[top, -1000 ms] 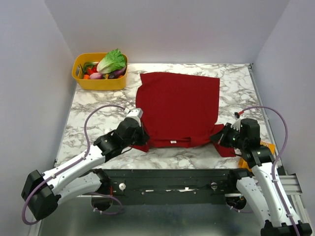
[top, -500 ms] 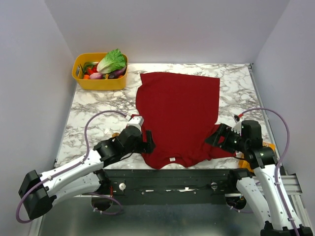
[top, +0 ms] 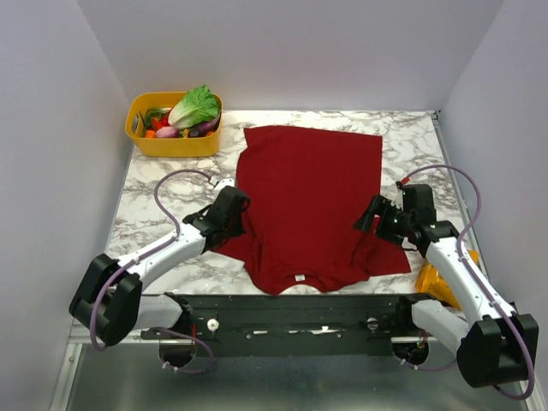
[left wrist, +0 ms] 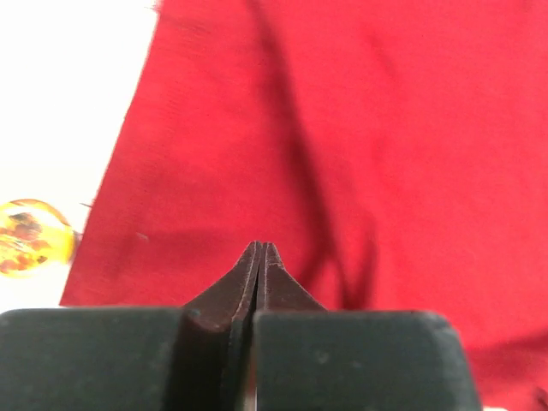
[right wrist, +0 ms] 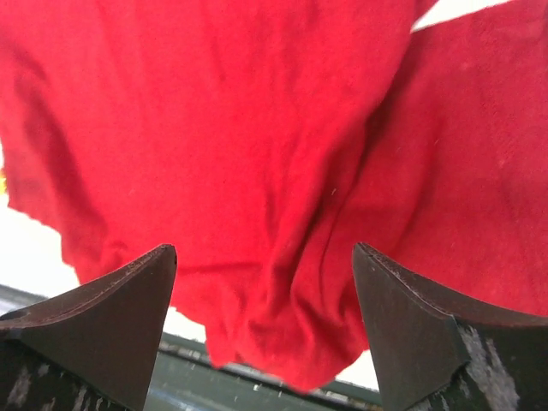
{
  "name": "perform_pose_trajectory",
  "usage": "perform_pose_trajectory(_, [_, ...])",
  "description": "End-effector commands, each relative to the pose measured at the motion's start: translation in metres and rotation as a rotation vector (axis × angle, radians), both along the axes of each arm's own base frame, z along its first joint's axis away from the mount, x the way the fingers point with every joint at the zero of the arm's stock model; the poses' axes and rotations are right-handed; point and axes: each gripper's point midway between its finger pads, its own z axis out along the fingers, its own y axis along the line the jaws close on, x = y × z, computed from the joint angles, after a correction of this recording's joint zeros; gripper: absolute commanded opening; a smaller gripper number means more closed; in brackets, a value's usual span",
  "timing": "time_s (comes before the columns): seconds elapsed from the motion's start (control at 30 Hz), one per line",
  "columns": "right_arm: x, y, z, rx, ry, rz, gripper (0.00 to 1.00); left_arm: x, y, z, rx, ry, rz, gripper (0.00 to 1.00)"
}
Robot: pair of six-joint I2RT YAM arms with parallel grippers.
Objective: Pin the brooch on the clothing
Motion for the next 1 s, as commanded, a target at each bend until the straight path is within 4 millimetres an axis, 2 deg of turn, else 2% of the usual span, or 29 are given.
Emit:
perform_pose_trajectory(0.0, [0.032,-0.010,0.007,-0.045,-0.092,-0.048,0.89,0.027,0.011,-0.001,0.013,-0.015,0.036,0.00])
perform_pose_trajectory(0.07, [0.036,-0.017,0.002,-0.082,-0.083,-0.074,0.81,0.033,0.010,-0.010,0.019,0.005,0.026,0.00])
perform_pose_trajectory(0.1, [0.038,-0.021,0.001,-0.101,-0.083,-0.087,0.60,0.037,0.010,-0.010,0.017,0.005,0.032,0.00])
perform_pose_trajectory(0.17, [0.040,-0.036,-0.005,-0.165,-0.070,-0.156,0.32,0.045,0.007,-0.017,0.013,0.014,0.023,0.00])
perform_pose_trajectory(0.2, [0.040,-0.043,-0.009,-0.189,-0.052,-0.183,0.13,0.050,0.007,-0.018,0.002,0.015,0.024,0.00])
perform_pose_trajectory(0.23, [0.039,-0.046,-0.011,-0.205,-0.034,-0.199,0.05,0.055,0.005,-0.020,-0.012,0.014,0.014,0.00])
perform_pose_trajectory(0.27, [0.040,-0.056,-0.013,-0.247,-0.020,-0.240,0.00,0.055,0.003,-0.029,-0.019,0.048,-0.002,0.00])
perform_pose_trajectory(0.33, [0.035,-0.062,-0.026,-0.284,0.062,-0.262,0.00,0.063,0.007,-0.033,-0.027,0.069,0.008,0.00])
perform_pose_trajectory(0.37, [0.038,-0.064,-0.025,-0.299,0.082,-0.275,0.00,0.063,0.010,-0.044,-0.022,0.101,0.009,0.00])
perform_pose_trajectory(0.4, [0.037,-0.066,-0.029,-0.312,0.117,-0.288,0.00,0.066,0.011,-0.046,-0.022,0.110,0.012,0.00])
perform_pose_trajectory(0.43, [0.029,-0.068,-0.043,-0.333,0.206,-0.294,0.01,0.067,0.017,-0.050,-0.019,0.123,0.026,0.00])
perform_pose_trajectory(0.5, [0.031,-0.073,-0.045,-0.366,0.256,-0.314,0.00,0.068,0.026,-0.059,-0.001,0.158,0.051,0.00])
perform_pose_trajectory(0.53, [0.024,-0.076,-0.055,-0.389,0.327,-0.325,0.00,0.067,0.030,-0.062,0.001,0.174,0.065,0.00])
perform_pose_trajectory(0.6, [0.023,-0.080,-0.060,-0.414,0.361,-0.334,0.00,0.063,0.042,-0.067,-0.003,0.197,0.106,0.00])
perform_pose_trajectory(0.77, [0.020,-0.070,-0.077,-0.375,0.407,-0.311,0.00,0.056,0.067,-0.063,-0.012,0.195,0.195,0.00])
perform_pose_trajectory(0.97, [0.020,-0.070,-0.090,-0.390,0.452,-0.293,0.00,0.044,0.093,-0.055,-0.002,0.179,0.283,0.00])
